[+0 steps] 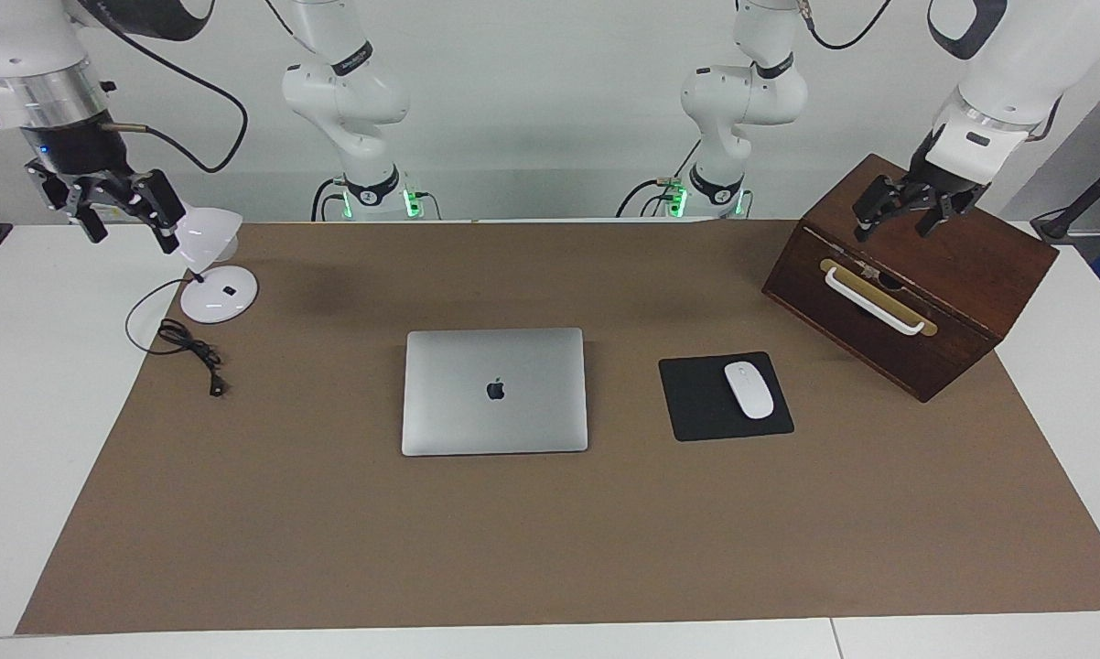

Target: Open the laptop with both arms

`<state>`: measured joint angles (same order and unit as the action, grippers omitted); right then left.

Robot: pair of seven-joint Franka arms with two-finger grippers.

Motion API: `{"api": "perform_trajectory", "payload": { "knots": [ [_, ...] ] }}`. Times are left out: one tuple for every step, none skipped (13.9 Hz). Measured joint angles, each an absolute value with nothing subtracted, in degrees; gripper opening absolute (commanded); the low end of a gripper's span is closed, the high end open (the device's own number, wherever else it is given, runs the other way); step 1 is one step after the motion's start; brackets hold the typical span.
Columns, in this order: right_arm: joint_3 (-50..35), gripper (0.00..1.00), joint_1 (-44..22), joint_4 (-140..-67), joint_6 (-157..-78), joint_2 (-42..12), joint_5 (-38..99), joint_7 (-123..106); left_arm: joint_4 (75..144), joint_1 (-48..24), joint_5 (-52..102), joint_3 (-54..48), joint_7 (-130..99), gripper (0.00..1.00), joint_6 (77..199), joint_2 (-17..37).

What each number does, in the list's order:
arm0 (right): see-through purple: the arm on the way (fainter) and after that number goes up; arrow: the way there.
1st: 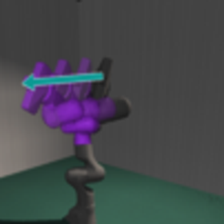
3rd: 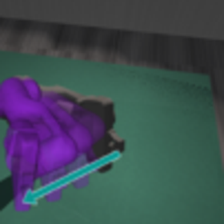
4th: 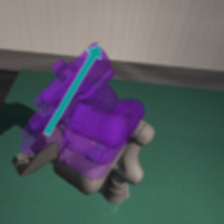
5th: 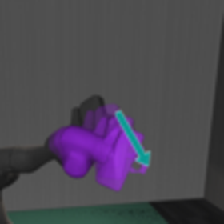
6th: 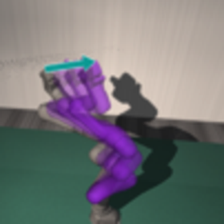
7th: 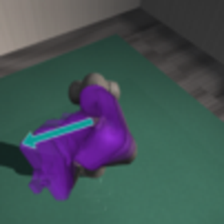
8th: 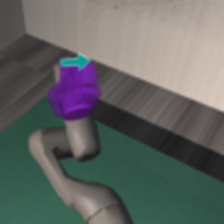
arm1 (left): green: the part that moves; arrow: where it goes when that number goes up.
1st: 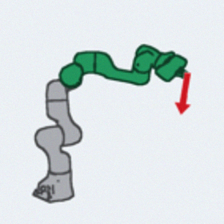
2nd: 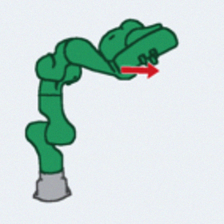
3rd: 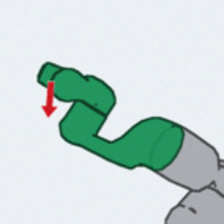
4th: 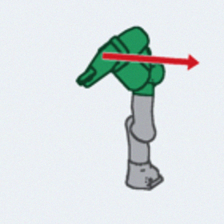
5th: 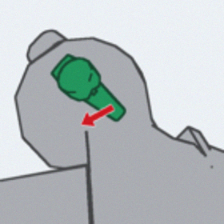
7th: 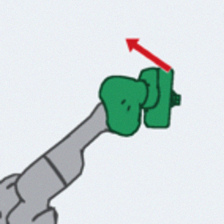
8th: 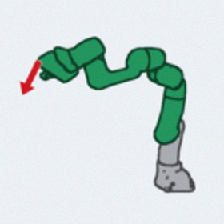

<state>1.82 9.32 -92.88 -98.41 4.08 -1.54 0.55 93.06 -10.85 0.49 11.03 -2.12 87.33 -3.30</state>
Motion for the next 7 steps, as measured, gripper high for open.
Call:
{"api": "perform_trajectory", "payload": {
  "knots": [
    [1.8, 1.00, 9.4, -93.0, -98.4, 4.1, -1.5, 0.5, 93.1, -10.8, 0.5, 11.0, -2.1, 1.00, 87.3, -3.3],
    [1.9, 1.00, 9.4, -93.0, -98.4, 4.1, -1.5, -0.3, 93.1, -10.8, 0.5, 11.0, -2.1, 1.00, 87.3, -3.3],
    [2.0, 1.00, 9.4, -93.0, -98.2, 4.1, -1.5, -1.7, 93.1, -10.8, 0.5, 11.0, -2.1, 1.00, 87.3, -3.3],
    [2.1, 1.00, 9.5, -93.0, -97.7, 4.2, -1.5, -2.9, 93.1, -10.8, 0.5, 11.0, -2.1, 1.00, 87.3, -3.3],
    [2.1, 1.00, 9.5, -93.0, -97.3, 4.3, -1.5, -3.4, 93.1, -10.8, 0.5, 11.0, -2.1, 1.00, 87.3, -3.3],
    [2.1, 1.00, 9.4, -93.0, -97.0, 4.4, -1.5, -3.7, 93.1, -10.8, 0.5, 11.0, -2.1, 1.00, 87.3, -3.3],
    [2.1, 1.00, 9.4, -93.0, -96.9, 4.5, -1.5, -3.8, 93.1, -10.8, 0.5, 11.0, -2.1, 1.00, 87.3, -3.3]
  ]
}}
